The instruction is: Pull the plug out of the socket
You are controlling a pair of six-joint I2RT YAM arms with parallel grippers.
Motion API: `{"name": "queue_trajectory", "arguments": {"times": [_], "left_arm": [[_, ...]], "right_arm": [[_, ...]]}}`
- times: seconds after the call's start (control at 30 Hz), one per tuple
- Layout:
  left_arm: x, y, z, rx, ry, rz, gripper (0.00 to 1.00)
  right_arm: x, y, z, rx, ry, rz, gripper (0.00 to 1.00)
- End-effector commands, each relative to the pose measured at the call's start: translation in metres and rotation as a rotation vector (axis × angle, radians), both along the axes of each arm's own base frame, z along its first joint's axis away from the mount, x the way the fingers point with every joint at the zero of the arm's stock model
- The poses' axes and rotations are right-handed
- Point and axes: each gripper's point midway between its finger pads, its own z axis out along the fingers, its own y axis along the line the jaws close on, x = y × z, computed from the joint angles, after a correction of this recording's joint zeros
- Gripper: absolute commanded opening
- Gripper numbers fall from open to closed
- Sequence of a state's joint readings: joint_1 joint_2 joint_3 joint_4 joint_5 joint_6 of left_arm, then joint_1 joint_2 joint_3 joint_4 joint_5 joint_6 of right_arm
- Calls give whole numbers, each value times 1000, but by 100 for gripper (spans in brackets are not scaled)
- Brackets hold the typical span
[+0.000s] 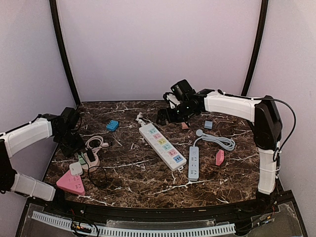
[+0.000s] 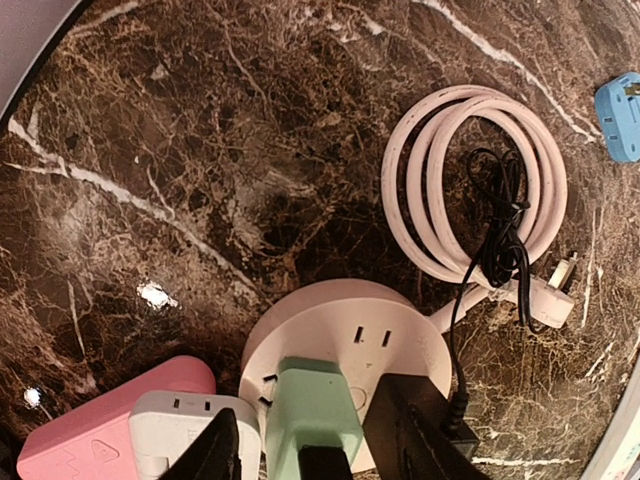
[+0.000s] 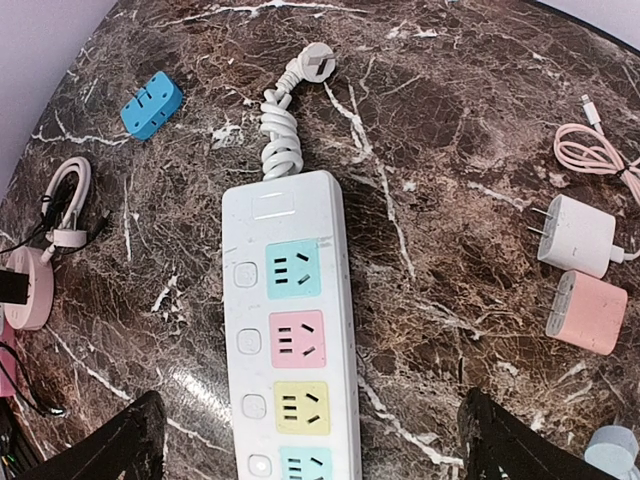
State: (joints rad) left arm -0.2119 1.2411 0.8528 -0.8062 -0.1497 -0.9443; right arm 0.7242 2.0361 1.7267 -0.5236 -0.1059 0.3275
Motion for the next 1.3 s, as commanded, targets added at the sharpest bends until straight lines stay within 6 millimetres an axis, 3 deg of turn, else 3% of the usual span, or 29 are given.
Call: {"name": "queue_trajectory", "arguments": {"times": [0.0,0.27,0.47,0.6,0.83,1.03,1.17,1.27], "left_arm": [[-3,-8,-14,-51,45,-62,51],[-6,-4,-25,-23,102,-90,45],[6,-19,-28,-79,99,-156,37],[19,-51,-21,-170,58,-249,32],[41,-113,-9,-180,35,-421,31],[57,-165,-9,-182,39,-559,30],[65,-200,-11,-181,46,-652,29],[68,-209,-12,-152,52,-682,29]], "right_arm": [[-3,1,-8,-18,2,-10,99],[-6,2,-9,-17,9,-12,99],[-6,2,-7,-18,2,-12,99],[-7,2,-7,-21,3,-12,99],[-16,6,-4,-11,9,8,99],[-36,14,-6,37,51,47,99],[-57,31,-9,78,81,87,98],[-73,47,-10,119,115,124,96]]}}
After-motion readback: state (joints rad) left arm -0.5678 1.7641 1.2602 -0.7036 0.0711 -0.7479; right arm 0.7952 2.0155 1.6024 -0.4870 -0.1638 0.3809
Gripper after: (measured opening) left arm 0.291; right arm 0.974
